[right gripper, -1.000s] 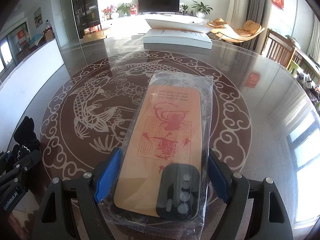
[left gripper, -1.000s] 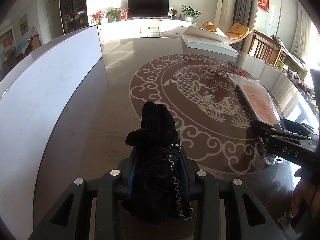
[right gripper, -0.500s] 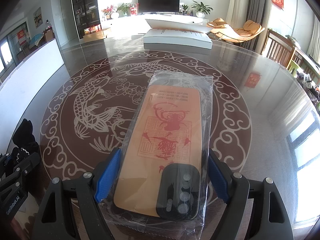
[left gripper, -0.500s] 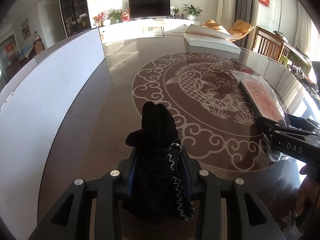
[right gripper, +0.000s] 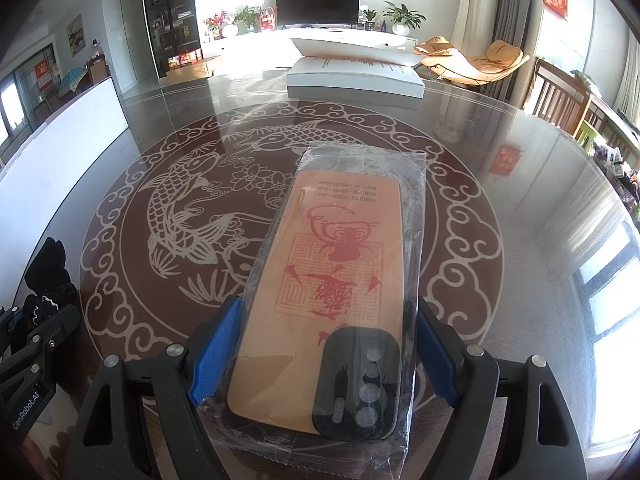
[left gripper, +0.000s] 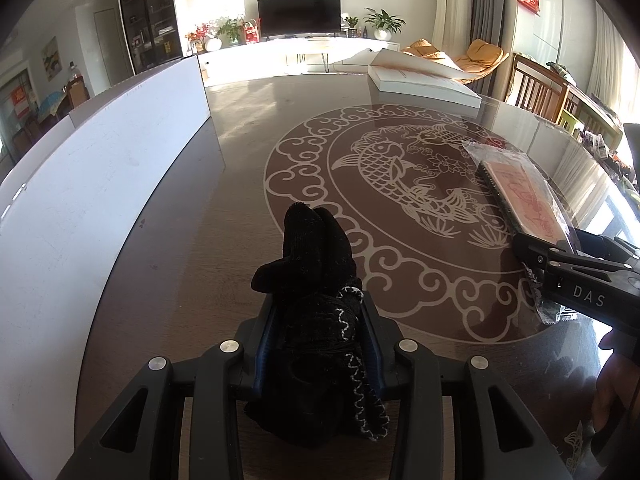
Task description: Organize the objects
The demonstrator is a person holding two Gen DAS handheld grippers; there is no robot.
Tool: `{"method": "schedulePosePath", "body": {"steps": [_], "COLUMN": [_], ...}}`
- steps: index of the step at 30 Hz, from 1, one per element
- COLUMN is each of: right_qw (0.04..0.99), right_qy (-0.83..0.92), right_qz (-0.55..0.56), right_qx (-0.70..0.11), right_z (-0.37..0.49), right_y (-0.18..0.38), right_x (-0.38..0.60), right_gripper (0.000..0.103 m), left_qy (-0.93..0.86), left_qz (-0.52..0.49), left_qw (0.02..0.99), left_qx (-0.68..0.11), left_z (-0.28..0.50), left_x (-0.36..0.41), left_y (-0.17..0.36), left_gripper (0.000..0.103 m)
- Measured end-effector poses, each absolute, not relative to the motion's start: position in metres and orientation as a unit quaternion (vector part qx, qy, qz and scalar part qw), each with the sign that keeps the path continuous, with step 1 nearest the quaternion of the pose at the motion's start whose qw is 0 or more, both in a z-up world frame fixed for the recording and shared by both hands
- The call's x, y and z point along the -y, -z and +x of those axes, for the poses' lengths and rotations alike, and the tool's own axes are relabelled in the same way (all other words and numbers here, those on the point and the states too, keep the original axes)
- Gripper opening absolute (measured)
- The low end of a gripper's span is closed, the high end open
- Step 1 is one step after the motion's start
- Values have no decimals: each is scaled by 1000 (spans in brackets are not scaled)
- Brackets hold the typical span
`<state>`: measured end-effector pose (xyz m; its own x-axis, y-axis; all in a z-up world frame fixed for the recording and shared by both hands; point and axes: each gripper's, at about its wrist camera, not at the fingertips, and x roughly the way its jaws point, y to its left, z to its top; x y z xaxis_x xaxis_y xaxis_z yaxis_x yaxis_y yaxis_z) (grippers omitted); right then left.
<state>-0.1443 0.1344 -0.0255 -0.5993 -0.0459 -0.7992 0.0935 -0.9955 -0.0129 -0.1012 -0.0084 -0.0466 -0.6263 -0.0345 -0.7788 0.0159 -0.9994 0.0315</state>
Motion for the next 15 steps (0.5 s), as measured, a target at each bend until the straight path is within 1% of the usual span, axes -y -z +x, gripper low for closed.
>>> {"method": "schedulePosePath", "body": {"steps": [15], "right_qw": [43], "right_qy": [893], "right_qz": [447], "right_qx": [-27], "right_z": [-144], "right_y": [26], "right_x": [-135], "right_gripper": [82], "left_qy": [902], "left_qz": [432], "left_qw": [12], "left_qx": [7], "left_z": [-101], "left_x": [9], "left_y": [46], "left_gripper": [39]}}
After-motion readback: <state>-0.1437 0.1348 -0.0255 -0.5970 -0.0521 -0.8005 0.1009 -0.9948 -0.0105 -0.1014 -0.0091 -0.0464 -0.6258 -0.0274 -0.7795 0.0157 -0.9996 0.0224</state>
